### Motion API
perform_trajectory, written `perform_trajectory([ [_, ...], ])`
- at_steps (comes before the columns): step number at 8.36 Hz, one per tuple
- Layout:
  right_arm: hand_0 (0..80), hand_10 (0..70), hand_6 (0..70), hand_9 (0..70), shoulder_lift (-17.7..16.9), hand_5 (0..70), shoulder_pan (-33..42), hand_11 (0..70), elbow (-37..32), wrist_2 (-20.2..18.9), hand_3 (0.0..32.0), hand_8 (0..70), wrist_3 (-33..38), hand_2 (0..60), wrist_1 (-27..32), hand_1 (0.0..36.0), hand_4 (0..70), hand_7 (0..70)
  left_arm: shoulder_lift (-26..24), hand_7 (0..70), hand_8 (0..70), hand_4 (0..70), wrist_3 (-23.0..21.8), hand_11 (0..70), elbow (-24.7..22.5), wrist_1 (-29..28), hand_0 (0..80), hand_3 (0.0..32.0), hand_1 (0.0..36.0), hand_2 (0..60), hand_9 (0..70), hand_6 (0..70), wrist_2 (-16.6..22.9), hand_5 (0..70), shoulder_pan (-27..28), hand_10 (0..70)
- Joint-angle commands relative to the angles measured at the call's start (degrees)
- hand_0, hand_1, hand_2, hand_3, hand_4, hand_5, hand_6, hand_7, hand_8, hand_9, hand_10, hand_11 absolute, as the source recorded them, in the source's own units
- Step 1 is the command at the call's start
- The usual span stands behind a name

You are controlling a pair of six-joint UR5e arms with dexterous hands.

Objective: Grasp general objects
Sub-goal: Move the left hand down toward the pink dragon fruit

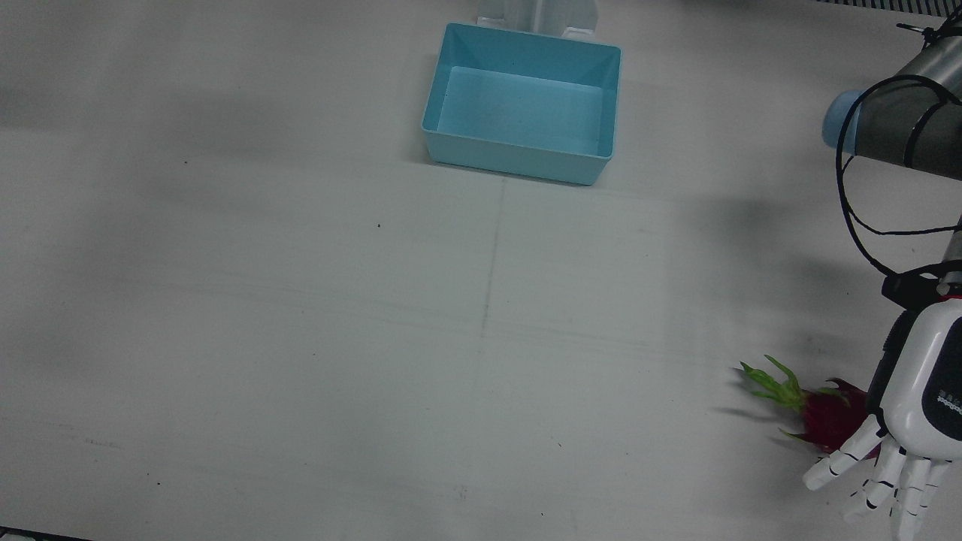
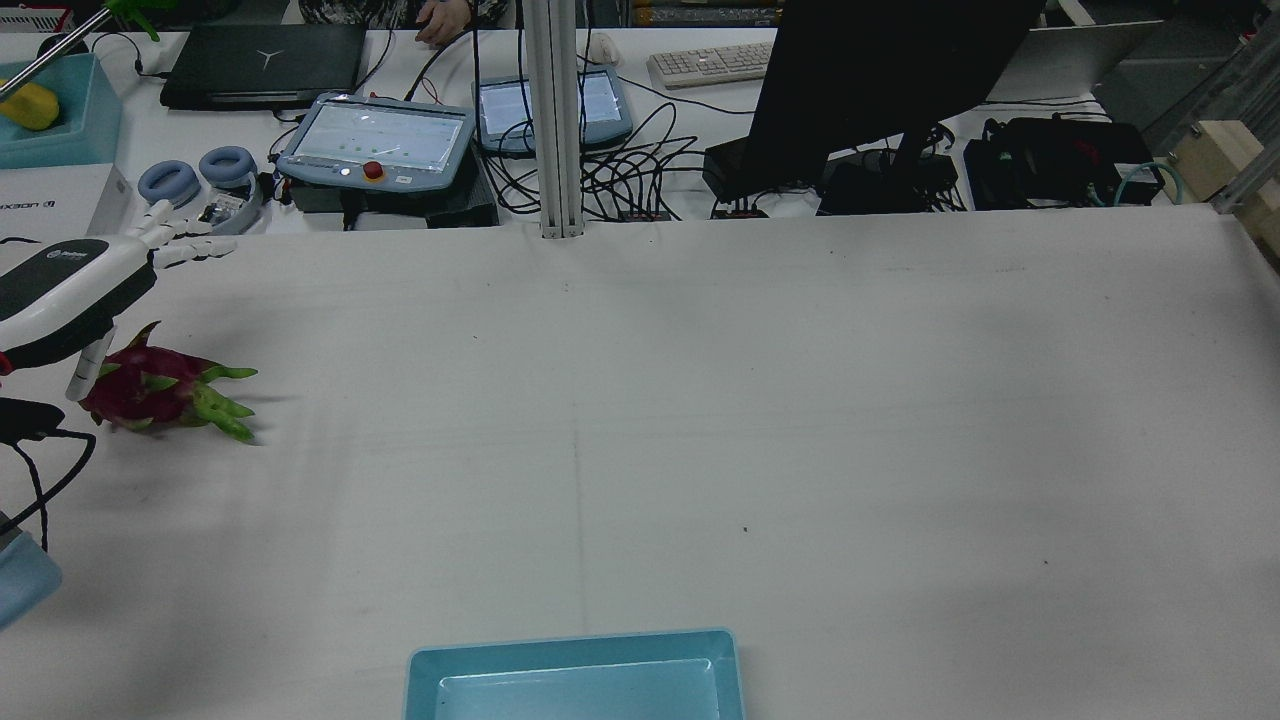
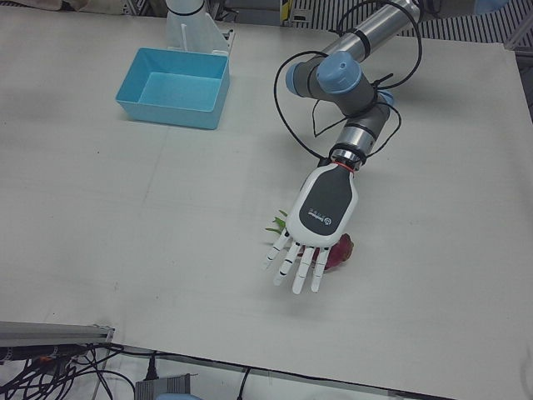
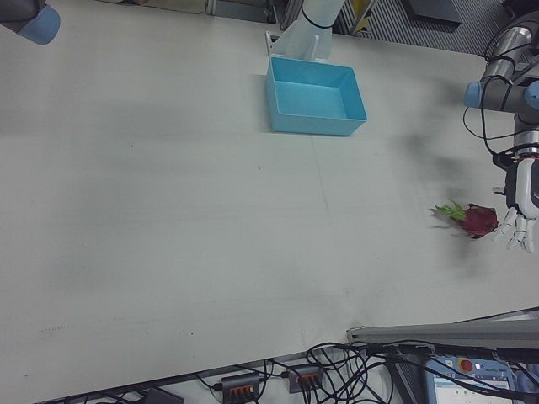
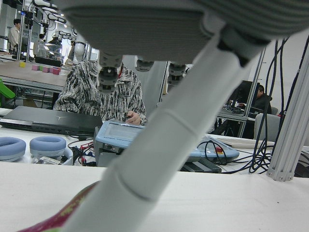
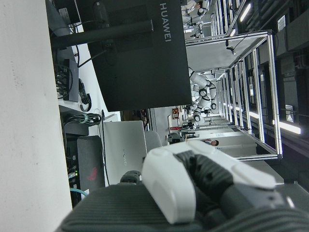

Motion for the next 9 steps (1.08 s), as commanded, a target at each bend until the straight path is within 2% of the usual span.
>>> perform_trajectory([
  [1, 0.0, 0.0, 0.0, 0.0, 0.0, 0.0, 0.0, 0.0, 0.0, 0.0, 0.0, 0.0, 0.0, 0.0, 0.0, 0.0, 0.0, 0.0, 0.4, 24.6, 0.0, 0.0, 4.7, 0.0, 1.5, 0.1, 80.0, 13.8, 36.0, 60.0, 3.5, 0.0, 0.1, 5.5, 0.5, 0.0],
  [2, 0.0, 0.0, 0.0, 0.0, 0.0, 0.0, 0.0, 0.0, 0.0, 0.0, 0.0, 0.0, 0.0, 0.0, 0.0, 0.0, 0.0, 0.0, 0.3, 24.5, 0.0, 0.0, 5.1, 0.0, 3.1, -1.1, 80.0, 12.4, 36.0, 60.0, 3.5, 0.0, 0.0, 11.1, 0.5, 0.0],
  [6, 0.0, 0.0, 0.0, 0.0, 0.0, 0.0, 0.0, 0.0, 0.0, 0.0, 0.0, 0.0, 0.0, 0.0, 0.0, 0.0, 0.0, 0.0, 0.4, 28.8, 0.0, 0.0, 5.4, 0.0, 5.6, -1.7, 80.0, 9.2, 36.0, 60.0, 4.3, 0.0, -0.1, 24.1, 1.6, 0.0],
  [7, 0.0, 0.0, 0.0, 0.0, 0.0, 0.0, 0.0, 0.0, 0.0, 0.0, 0.0, 0.0, 0.0, 0.0, 0.0, 0.0, 0.0, 0.0, 0.4, 29.1, 0.0, 0.0, 5.2, 0.0, 8.1, -3.9, 80.0, 9.0, 36.0, 60.0, 4.4, 0.0, -0.2, 24.3, 1.6, 0.0],
  [8, 0.0, 0.0, 0.0, 0.0, 0.0, 0.0, 0.0, 0.0, 0.0, 0.0, 0.0, 0.0, 0.0, 0.0, 0.0, 0.0, 0.0, 0.0, 0.5, 27.2, 0.0, 0.0, 5.1, 0.0, 9.2, -5.2, 80.0, 9.6, 36.0, 60.0, 4.0, 0.0, -0.2, 23.7, 1.5, 0.0],
  [9, 0.0, 0.0, 0.0, 0.0, 0.0, 0.0, 0.0, 0.0, 0.0, 0.0, 0.0, 0.0, 0.0, 0.0, 0.0, 0.0, 0.0, 0.0, 0.5, 28.4, 0.0, 0.0, 5.3, 0.0, 9.7, -5.6, 80.0, 9.4, 36.0, 60.0, 4.2, 0.0, -0.4, 24.8, 1.6, 0.0],
])
